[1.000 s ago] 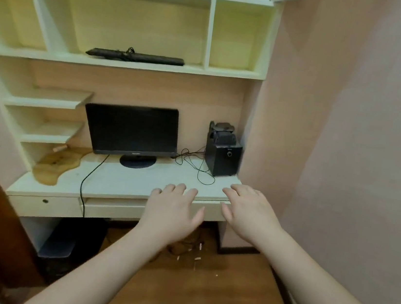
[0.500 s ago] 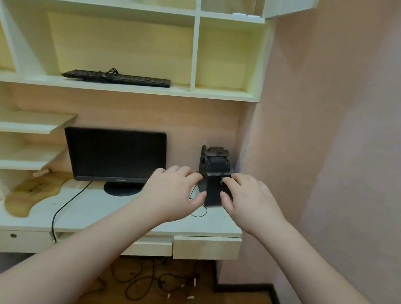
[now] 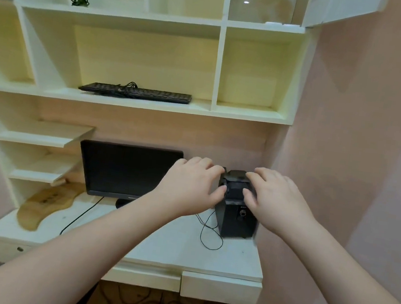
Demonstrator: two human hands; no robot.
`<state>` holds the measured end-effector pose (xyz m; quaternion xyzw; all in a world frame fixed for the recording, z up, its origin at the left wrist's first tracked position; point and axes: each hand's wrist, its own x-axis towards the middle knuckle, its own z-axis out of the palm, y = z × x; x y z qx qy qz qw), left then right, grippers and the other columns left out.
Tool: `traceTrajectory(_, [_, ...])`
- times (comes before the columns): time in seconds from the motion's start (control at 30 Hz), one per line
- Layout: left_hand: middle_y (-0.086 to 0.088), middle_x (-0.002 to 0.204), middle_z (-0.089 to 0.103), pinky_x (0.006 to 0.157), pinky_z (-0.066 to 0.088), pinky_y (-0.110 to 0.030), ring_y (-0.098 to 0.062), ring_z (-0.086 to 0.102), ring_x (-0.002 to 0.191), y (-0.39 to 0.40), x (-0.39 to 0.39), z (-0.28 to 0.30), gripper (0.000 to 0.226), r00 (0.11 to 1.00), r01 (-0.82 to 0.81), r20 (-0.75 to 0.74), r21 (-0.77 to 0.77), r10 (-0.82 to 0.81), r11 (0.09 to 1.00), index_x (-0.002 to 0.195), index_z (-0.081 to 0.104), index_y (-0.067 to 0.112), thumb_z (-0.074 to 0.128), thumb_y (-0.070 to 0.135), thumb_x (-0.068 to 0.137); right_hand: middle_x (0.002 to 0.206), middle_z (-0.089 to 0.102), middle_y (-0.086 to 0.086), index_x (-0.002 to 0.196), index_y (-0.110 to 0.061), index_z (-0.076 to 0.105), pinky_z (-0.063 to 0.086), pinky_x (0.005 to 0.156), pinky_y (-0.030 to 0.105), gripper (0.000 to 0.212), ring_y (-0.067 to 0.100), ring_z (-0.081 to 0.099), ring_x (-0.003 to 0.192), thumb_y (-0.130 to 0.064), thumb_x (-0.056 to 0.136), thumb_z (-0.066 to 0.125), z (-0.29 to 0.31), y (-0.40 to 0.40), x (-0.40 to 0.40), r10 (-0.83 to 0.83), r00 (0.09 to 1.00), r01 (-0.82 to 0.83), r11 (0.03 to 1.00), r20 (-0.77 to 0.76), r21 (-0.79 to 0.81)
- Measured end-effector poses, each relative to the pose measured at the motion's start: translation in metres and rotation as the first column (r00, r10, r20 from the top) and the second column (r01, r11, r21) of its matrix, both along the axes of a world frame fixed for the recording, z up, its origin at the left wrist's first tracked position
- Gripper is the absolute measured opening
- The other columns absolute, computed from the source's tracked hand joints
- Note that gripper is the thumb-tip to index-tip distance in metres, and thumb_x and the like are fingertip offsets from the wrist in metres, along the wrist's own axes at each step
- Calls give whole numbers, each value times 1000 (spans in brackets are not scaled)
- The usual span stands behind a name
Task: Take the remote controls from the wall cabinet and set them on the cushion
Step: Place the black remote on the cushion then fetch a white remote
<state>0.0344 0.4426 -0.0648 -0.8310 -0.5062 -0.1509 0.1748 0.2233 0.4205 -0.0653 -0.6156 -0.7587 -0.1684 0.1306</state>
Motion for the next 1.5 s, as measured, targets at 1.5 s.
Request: traceTrajectory(1.5, [6, 135, 52, 100, 39, -34, -16, 47, 122, 284, 73, 248, 46, 975, 199, 28, 344, -222, 918, 133, 49, 30, 41, 52, 93, 138, 46, 4, 135, -18, 45, 37, 102, 37, 44, 24, 42, 126, -34, 94, 42, 249, 267, 70, 31, 997, -57, 925, 75, 376])
